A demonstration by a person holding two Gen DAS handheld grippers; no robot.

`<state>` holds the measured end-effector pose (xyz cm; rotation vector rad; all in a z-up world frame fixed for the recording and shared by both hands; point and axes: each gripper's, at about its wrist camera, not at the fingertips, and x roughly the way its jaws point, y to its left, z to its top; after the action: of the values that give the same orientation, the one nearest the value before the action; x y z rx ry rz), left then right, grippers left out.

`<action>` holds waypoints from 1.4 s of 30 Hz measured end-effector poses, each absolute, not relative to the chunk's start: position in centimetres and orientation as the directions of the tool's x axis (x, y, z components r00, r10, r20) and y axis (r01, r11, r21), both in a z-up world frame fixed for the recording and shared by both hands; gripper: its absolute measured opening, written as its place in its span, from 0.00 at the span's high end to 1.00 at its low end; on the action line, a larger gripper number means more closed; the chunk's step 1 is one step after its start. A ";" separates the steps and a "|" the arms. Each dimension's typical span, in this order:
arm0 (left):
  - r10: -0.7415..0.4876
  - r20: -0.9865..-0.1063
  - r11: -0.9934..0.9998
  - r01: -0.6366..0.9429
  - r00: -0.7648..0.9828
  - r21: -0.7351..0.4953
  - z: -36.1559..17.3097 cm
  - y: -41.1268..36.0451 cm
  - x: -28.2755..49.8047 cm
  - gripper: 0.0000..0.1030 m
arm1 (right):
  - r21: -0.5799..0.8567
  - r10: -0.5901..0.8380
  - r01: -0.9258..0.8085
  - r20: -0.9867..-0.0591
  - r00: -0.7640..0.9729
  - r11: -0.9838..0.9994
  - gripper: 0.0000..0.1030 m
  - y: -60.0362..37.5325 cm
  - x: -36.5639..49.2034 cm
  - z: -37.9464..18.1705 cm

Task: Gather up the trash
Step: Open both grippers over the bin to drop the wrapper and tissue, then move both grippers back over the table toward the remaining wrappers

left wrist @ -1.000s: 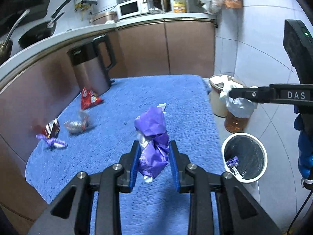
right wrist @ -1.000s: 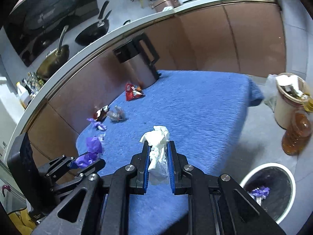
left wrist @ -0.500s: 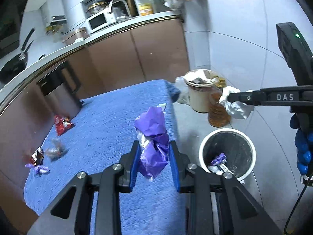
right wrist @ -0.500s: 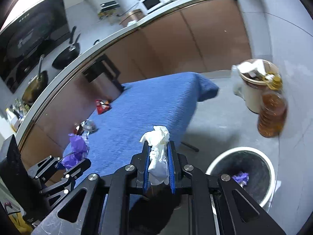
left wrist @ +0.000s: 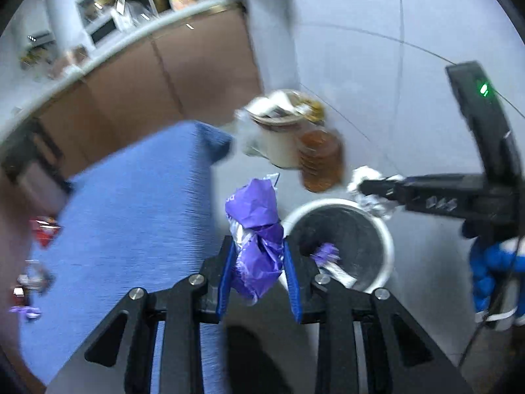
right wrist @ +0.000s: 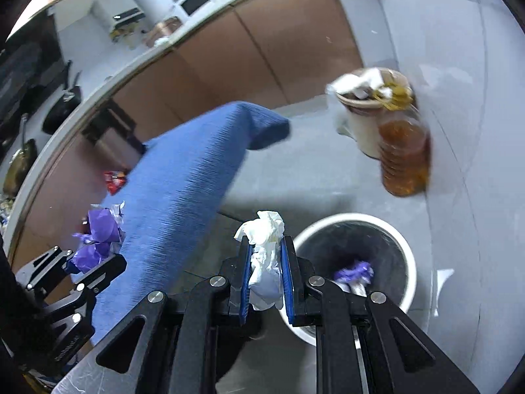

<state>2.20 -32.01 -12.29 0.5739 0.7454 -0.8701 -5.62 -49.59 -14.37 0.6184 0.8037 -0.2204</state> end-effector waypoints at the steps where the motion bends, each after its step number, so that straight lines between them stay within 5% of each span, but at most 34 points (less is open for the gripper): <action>1: -0.467 -0.791 0.513 0.850 0.394 0.121 -12.8 -32.7 2.4 0.73 | 0.428 0.038 0.427 -0.741 0.671 0.796 0.84 -50.0 -5.7 -15.1; 9: -0.469 -0.871 0.467 0.878 0.148 -0.103 -17.4 -38.2 4.6 0.71 | 0.369 0.003 0.563 -0.838 0.546 0.739 0.79 -53.2 -5.7 -22.2; 14: -0.480 -0.874 0.481 0.857 0.079 -0.187 -18.6 -39.6 5.7 0.70 | 0.348 -0.018 0.605 -0.858 0.513 0.716 0.66 -54.6 -5.6 -24.6; 17: -0.495 -0.867 0.486 0.846 0.058 -0.220 -18.8 -39.7 6.3 0.56 | 0.341 -0.027 0.616 -0.861 0.507 0.710 0.62 -55.0 -5.7 -24.9; 20: -0.512 -0.858 0.494 0.832 0.044 -0.252 -18.8 -39.8 6.6 0.54 | 0.329 -0.045 0.626 -0.862 0.504 0.707 0.60 -54.9 -6.0 -24.6; 34: -0.534 -0.845 0.484 0.828 0.021 -0.285 -16.3 -33.5 4.8 0.54 | 0.271 -0.100 0.586 -0.848 0.521 0.764 0.59 -52.1 -7.2 -20.5; 42: -0.445 -0.835 0.624 0.781 0.323 -0.031 -12.4 -27.2 3.9 0.54 | 0.249 -0.087 0.488 -0.819 0.567 0.836 0.59 -48.1 -5.9 -16.3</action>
<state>3.92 -27.22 -12.41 0.4167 0.9334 -0.8358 -5.95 -48.09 -16.26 0.4864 0.9126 -0.3538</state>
